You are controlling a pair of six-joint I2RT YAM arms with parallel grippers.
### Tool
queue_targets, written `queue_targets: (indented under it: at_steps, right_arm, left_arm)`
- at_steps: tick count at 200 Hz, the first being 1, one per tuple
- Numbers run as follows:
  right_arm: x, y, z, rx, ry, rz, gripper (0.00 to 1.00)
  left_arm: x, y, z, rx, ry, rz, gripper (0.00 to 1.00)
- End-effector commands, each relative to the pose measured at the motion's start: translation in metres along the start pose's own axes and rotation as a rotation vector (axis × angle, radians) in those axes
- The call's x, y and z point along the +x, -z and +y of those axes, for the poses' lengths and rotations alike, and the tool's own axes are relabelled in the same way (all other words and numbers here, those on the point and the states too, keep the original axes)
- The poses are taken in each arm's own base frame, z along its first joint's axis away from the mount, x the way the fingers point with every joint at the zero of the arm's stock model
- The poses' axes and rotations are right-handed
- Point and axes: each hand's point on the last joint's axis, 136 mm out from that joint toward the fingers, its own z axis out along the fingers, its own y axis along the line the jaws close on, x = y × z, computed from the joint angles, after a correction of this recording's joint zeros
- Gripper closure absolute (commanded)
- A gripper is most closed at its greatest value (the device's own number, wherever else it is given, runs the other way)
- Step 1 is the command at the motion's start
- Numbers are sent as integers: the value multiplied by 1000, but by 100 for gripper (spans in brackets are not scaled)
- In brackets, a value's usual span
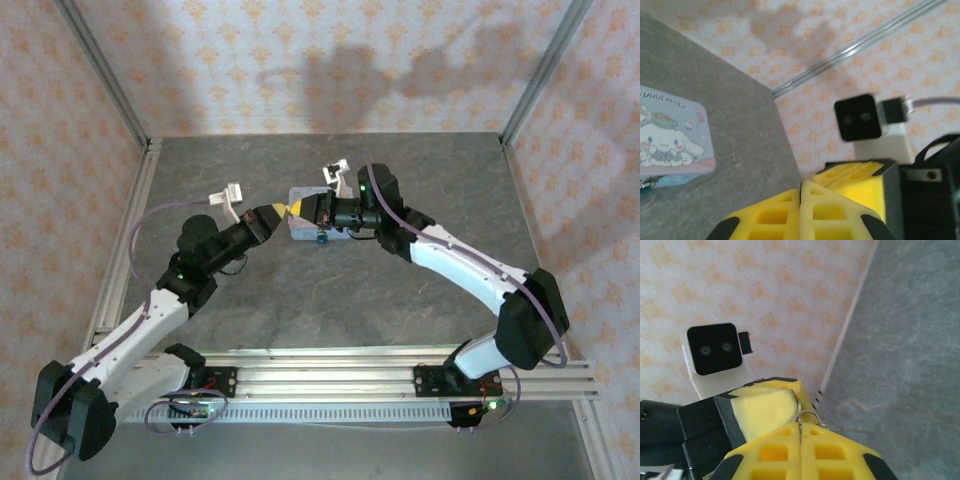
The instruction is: Unlock a padlock with a key
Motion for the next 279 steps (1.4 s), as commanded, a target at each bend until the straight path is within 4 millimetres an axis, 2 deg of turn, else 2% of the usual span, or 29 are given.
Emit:
queue_targets:
  at_steps: [1, 15, 36, 62, 103, 152, 203, 279]
  right_arm:
    - [17, 20, -3, 149, 252, 169, 100]
    - [33, 31, -10, 210, 344, 302, 100]
    - [50, 44, -13, 242, 438, 437, 100]
    - [64, 53, -9, 227, 499, 518, 100]
    - [73, 56, 1, 164, 497, 563, 100]
    - [77, 53, 14, 85, 487, 564, 100]
    - [79, 53, 23, 33, 480, 564, 100]
    - [78, 52, 23, 27, 483, 553, 100]
  left_arm:
    - [11, 18, 1, -55, -130, 89, 71]
    - [14, 27, 0, -35, -175, 117, 61]
    - [22, 36, -6, 38, -220, 183, 54]
    - [37, 41, -20, 139, -337, 266, 51]
    - [46, 45, -46, 288, -462, 282, 49]
    - [81, 36, -55, 384, -513, 412, 51]
    - [85, 29, -49, 381, -487, 438, 55]
    - [87, 23, -57, 419, -462, 472, 71]
